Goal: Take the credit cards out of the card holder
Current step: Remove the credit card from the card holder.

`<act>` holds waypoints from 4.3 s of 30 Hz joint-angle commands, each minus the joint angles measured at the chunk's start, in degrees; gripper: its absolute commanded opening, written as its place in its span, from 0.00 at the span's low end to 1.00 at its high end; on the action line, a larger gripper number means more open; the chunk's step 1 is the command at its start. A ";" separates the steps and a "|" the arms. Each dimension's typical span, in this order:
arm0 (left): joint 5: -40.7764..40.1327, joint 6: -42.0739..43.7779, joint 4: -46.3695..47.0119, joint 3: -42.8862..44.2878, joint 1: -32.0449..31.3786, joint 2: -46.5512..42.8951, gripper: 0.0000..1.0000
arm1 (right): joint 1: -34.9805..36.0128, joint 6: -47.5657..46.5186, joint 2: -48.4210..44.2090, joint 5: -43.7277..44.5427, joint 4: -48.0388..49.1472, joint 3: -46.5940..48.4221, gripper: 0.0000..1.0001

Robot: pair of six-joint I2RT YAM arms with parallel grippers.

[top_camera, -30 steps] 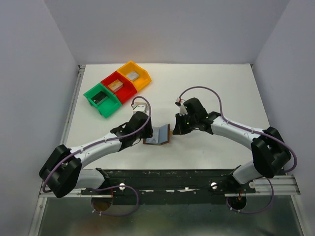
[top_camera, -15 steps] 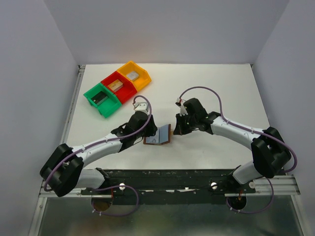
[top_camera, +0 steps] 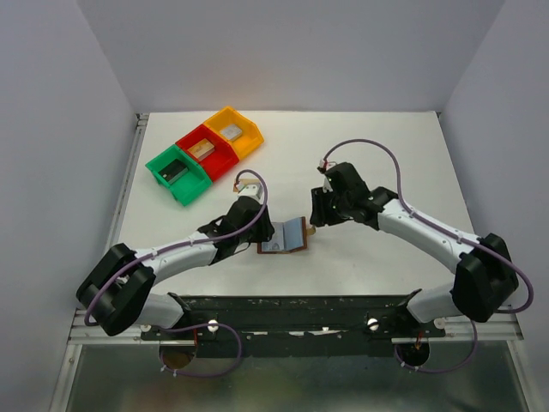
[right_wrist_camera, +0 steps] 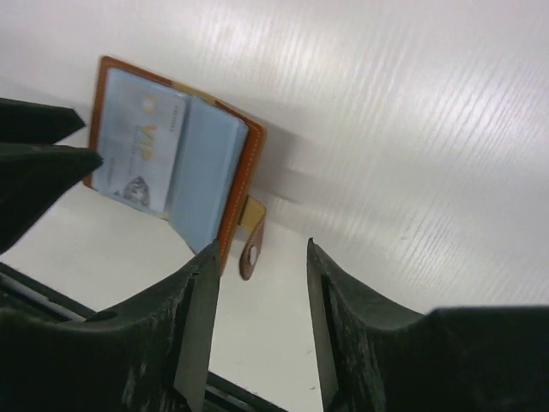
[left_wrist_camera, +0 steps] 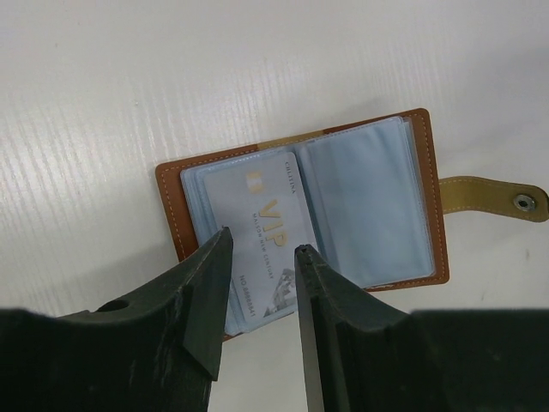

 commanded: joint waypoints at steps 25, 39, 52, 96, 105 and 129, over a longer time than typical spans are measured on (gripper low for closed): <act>-1.14 -4.41 4.25 -3.01 0.45 6.26 0.17 | -0.18 13.96 16.55 -33.77 34.05 -7.09 0.35; -2.37 -5.29 2.66 -3.63 0.45 6.09 0.16 | -0.19 13.17 20.42 -29.82 31.24 -6.47 0.37; -1.58 -5.47 1.61 -3.54 0.45 1.96 0.33 | -0.19 13.09 21.74 -29.11 31.32 -5.68 0.40; -2.99 -6.61 -0.06 -3.36 0.45 7.76 0.08 | -3.70 26.27 18.58 -36.66 51.45 -14.73 0.39; -2.55 -6.69 0.47 -3.45 0.45 8.02 0.08 | -3.70 25.92 19.54 -38.25 51.89 -14.12 0.40; -0.44 -7.40 3.89 -5.21 0.45 8.11 0.04 | -3.70 23.98 23.15 -37.11 47.41 -11.75 0.41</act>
